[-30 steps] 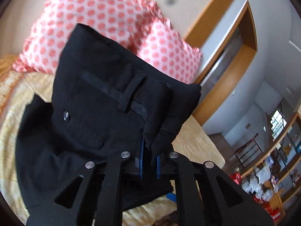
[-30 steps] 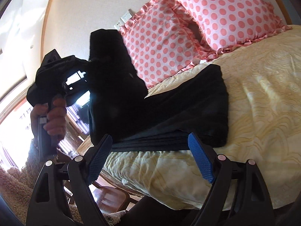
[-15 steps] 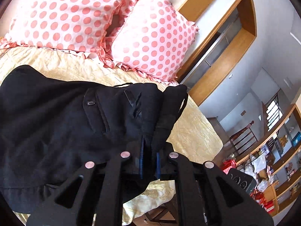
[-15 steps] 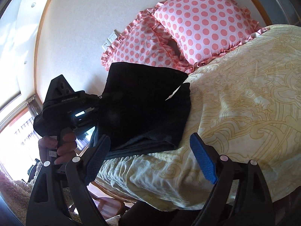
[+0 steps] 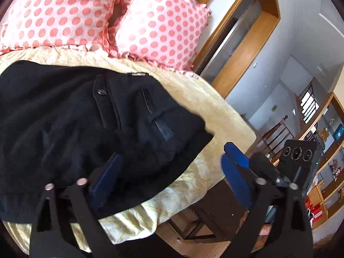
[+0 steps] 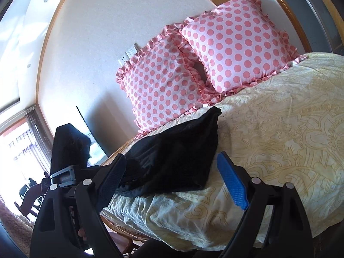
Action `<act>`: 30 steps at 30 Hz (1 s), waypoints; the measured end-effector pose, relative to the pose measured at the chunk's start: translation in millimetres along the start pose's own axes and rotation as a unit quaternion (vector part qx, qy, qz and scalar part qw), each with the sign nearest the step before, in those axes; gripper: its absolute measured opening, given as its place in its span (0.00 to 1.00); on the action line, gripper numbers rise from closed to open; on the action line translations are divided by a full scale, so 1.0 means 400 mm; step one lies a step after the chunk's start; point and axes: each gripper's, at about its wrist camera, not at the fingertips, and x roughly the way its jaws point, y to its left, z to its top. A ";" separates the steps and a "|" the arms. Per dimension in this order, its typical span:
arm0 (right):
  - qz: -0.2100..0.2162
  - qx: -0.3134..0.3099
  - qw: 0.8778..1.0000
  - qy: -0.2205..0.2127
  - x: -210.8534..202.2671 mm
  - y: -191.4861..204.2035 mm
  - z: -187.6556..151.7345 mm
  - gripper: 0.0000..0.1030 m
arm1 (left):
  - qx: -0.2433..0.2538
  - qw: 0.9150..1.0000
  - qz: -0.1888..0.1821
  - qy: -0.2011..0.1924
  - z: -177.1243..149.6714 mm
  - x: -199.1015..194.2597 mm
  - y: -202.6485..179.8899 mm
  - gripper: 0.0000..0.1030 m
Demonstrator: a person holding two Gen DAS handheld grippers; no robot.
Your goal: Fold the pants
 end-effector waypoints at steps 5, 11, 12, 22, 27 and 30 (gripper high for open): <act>0.016 -0.042 0.999 0.006 0.048 0.067 0.020 0.85 | 0.039 0.991 0.082 -0.097 -0.005 -0.141 0.021 0.98; 0.019 -0.060 0.996 0.059 0.189 0.135 0.017 0.76 | -0.011 0.981 0.162 -0.106 0.024 -0.169 0.150 0.98; 0.012 -0.060 0.996 0.069 0.209 0.139 0.016 0.76 | -0.024 0.978 0.182 -0.101 0.022 -0.167 0.172 0.98; -0.072 -0.079 0.987 0.123 0.265 0.143 -0.045 0.76 | -0.041 0.974 0.206 -0.081 -0.032 -0.186 0.214 0.93; -0.095 -0.100 0.980 0.142 0.291 0.157 -0.051 0.76 | -0.002 0.972 0.217 -0.091 0.003 -0.183 0.186 0.98; -0.121 -0.166 0.963 0.173 0.314 0.180 -0.081 0.76 | -0.006 0.971 0.239 -0.034 -0.011 -0.138 0.220 0.98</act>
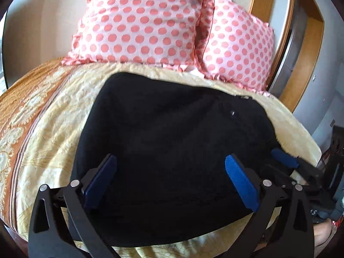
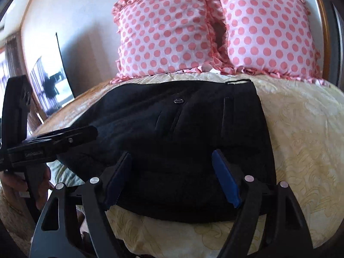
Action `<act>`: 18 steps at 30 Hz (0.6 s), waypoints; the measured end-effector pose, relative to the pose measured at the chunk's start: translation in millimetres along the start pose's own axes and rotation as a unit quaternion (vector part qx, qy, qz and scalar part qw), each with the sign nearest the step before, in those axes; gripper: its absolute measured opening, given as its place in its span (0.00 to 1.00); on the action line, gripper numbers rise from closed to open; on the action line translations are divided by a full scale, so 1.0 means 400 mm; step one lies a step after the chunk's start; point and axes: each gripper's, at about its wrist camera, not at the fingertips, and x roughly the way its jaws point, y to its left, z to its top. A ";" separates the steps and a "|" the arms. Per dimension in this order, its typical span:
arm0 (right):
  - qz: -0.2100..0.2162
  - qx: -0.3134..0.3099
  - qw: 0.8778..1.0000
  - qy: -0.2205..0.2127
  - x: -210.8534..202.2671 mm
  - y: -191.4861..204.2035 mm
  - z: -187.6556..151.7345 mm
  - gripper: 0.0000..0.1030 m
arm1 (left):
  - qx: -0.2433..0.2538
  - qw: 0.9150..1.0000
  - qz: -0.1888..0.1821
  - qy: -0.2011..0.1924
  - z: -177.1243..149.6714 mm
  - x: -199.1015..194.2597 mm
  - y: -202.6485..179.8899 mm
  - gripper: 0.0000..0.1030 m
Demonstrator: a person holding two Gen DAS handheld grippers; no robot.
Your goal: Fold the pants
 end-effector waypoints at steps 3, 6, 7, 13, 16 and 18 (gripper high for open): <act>0.039 0.037 0.998 -0.033 -0.057 -0.043 0.045 0.80 | 0.044 0.999 0.016 -0.007 -0.025 -0.010 -0.022 0.98; 0.039 0.119 0.992 -0.029 -0.073 -0.163 0.103 0.90 | 0.033 0.999 -0.009 -0.010 -0.038 -0.025 -0.008 0.98; 0.040 0.144 0.989 -0.013 -0.060 -0.202 0.115 0.90 | 0.024 0.999 -0.021 -0.011 -0.040 -0.030 0.001 0.98; 0.069 0.225 0.968 0.082 0.059 -0.327 0.137 0.79 | 0.025 0.999 -0.033 -0.014 -0.048 -0.036 0.005 0.98; 0.079 0.243 0.961 0.105 0.097 -0.339 0.131 0.75 | 0.032 0.999 -0.030 -0.016 -0.052 -0.035 0.001 0.98; 0.064 0.237 0.962 0.115 0.113 -0.338 0.129 0.75 | 0.031 0.999 -0.034 -0.016 -0.052 -0.036 0.003 0.98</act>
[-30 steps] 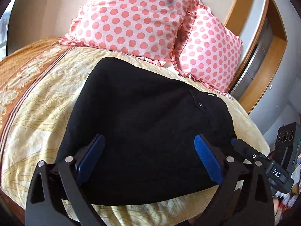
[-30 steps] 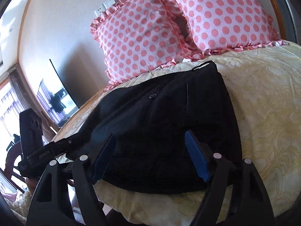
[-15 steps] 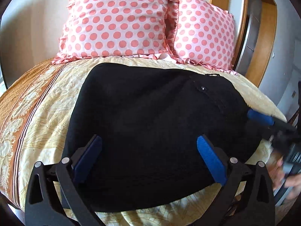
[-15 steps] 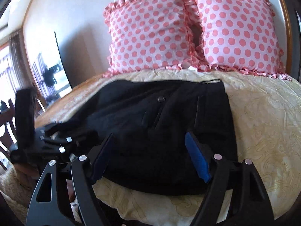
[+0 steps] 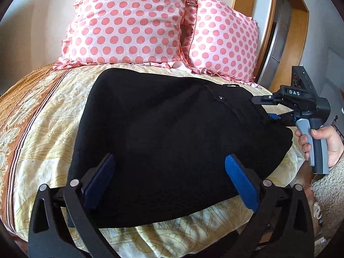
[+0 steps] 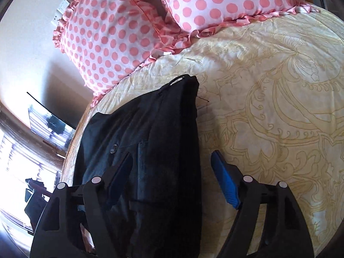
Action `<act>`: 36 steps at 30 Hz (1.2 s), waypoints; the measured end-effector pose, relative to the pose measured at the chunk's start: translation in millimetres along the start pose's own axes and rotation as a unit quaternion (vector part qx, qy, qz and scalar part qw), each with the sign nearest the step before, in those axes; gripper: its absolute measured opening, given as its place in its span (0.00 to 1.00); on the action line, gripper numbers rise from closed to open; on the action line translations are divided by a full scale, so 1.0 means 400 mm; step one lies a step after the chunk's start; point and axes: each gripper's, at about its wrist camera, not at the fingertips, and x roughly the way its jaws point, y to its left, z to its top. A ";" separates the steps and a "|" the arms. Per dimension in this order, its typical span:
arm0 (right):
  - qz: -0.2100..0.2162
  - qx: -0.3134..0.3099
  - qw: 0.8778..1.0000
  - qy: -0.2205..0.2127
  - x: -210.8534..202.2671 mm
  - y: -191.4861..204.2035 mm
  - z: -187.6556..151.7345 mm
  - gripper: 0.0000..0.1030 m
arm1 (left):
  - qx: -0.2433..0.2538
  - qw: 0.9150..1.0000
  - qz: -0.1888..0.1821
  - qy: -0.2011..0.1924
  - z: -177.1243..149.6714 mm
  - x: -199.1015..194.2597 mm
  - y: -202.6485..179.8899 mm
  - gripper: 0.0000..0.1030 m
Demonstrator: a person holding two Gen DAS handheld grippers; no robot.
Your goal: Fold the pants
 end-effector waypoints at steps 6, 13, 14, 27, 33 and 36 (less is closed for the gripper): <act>0.013 -0.033 0.999 0.015 0.021 0.031 -0.013 0.68 | 0.003 1.000 0.000 -0.002 -0.002 0.000 -0.003 0.98; 0.009 -0.037 0.999 0.013 0.031 0.037 -0.005 0.53 | 0.003 1.000 0.000 -0.002 -0.003 0.001 -0.004 0.98; 0.018 -0.040 0.999 0.010 0.029 0.042 -0.006 0.40 | 0.003 1.000 -0.001 -0.002 -0.003 0.001 -0.004 0.98; 0.028 -0.055 0.998 0.006 0.031 0.054 -0.009 0.32 | 0.007 1.000 -0.002 -0.008 -0.003 -0.001 -0.004 0.98; 0.064 -0.156 0.985 -0.045 -0.026 0.157 -0.037 0.21 | -0.016 0.999 -0.032 -0.037 0.050 -0.068 0.034 0.98; 0.061 -0.198 0.977 -0.054 -0.037 0.205 -0.046 0.21 | -0.067 0.996 -0.028 -0.045 0.111 -0.089 0.112 0.98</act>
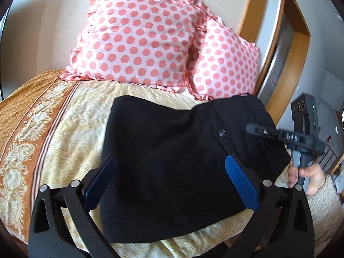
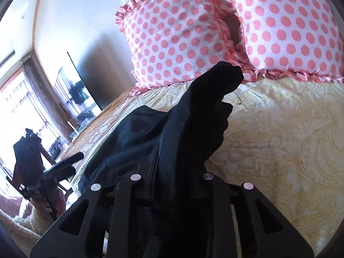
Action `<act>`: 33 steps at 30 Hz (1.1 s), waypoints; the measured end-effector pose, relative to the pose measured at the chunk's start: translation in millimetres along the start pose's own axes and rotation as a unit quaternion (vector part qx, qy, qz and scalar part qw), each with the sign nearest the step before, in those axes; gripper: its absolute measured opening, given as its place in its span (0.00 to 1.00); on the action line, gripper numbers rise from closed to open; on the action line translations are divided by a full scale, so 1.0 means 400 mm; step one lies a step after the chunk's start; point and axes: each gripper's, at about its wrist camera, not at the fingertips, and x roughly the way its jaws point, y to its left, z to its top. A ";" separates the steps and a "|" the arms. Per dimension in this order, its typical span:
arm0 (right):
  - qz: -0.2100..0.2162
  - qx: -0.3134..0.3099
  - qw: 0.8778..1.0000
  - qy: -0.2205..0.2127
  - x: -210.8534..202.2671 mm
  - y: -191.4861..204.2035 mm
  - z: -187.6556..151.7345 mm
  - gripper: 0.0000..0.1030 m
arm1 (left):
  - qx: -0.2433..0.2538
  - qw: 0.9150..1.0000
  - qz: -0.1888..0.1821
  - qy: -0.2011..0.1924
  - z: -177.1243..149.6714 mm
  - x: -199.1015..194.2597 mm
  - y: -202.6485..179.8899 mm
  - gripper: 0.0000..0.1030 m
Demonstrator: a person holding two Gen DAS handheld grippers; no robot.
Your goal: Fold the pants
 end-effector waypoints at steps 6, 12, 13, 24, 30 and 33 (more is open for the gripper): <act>-0.008 0.031 0.999 0.006 0.016 -0.037 -0.010 0.21 | -0.128 0.988 -0.024 0.086 0.115 0.103 0.172 0.78; -0.007 0.045 0.999 0.011 0.018 -0.060 -0.021 0.21 | -0.151 0.971 -0.027 0.185 0.119 0.239 0.211 0.69; -0.007 0.045 0.999 0.011 0.019 -0.062 -0.021 0.21 | -0.148 0.970 -0.025 0.189 0.119 0.248 0.210 0.68; -0.036 0.068 0.996 0.052 0.063 -0.104 -0.032 0.40 | -0.135 0.973 -0.006 0.189 0.117 0.277 0.189 0.29; 0.002 0.087 0.996 0.014 0.033 -0.108 -0.032 0.20 | -0.116 0.981 -0.011 0.158 0.130 0.248 0.167 0.09; 0.029 0.103 0.994 -0.002 0.018 -0.111 -0.010 0.19 | -0.095 0.986 -0.021 0.136 0.150 0.226 0.140 0.08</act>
